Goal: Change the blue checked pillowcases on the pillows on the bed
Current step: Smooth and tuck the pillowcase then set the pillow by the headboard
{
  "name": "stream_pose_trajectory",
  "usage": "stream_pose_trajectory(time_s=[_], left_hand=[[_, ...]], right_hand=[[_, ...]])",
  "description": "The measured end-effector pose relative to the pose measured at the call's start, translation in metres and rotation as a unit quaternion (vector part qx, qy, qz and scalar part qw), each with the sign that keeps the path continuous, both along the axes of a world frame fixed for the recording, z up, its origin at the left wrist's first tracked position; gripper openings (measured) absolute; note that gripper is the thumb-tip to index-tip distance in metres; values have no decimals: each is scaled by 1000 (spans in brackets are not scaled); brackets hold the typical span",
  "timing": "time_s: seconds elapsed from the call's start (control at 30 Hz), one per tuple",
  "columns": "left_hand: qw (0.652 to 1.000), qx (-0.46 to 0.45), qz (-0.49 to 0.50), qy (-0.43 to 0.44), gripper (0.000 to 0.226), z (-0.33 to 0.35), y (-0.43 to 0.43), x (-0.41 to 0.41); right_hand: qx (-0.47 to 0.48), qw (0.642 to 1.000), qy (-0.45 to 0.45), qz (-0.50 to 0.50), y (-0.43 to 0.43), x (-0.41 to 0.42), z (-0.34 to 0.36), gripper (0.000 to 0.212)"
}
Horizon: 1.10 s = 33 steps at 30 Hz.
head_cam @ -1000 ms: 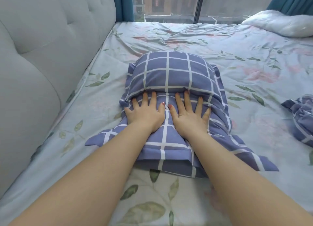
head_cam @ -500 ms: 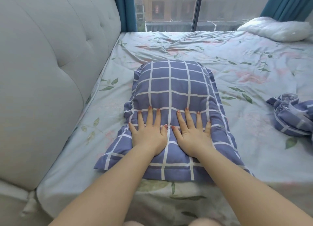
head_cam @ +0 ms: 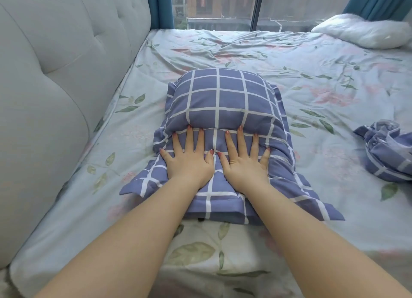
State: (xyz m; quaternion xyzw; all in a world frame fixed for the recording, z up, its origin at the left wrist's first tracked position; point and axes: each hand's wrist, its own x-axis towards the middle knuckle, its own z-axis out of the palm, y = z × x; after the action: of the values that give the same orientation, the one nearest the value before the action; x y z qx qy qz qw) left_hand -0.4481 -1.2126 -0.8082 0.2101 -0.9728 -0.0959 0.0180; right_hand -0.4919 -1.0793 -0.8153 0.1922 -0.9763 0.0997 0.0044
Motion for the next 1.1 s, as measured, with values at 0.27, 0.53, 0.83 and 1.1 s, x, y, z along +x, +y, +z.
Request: stream_pose_trajectory(time_s=[0.27, 0.53, 0.83, 1.1], left_hand=[[1000, -9, -23, 12, 63, 8, 11, 43], [999, 8, -16, -45, 64, 25, 14, 86], [940, 295, 161, 51, 93, 45, -25, 123], [952, 294, 40, 80, 70, 65, -28, 172]], right_hand=[[-10, 1000, 28, -3, 15, 39, 4, 63], [10, 999, -50, 17, 36, 71, 26, 60], [-137, 971, -104, -168, 102, 78, 51, 73], [-167, 966, -186, -62, 122, 111, 82, 65]])
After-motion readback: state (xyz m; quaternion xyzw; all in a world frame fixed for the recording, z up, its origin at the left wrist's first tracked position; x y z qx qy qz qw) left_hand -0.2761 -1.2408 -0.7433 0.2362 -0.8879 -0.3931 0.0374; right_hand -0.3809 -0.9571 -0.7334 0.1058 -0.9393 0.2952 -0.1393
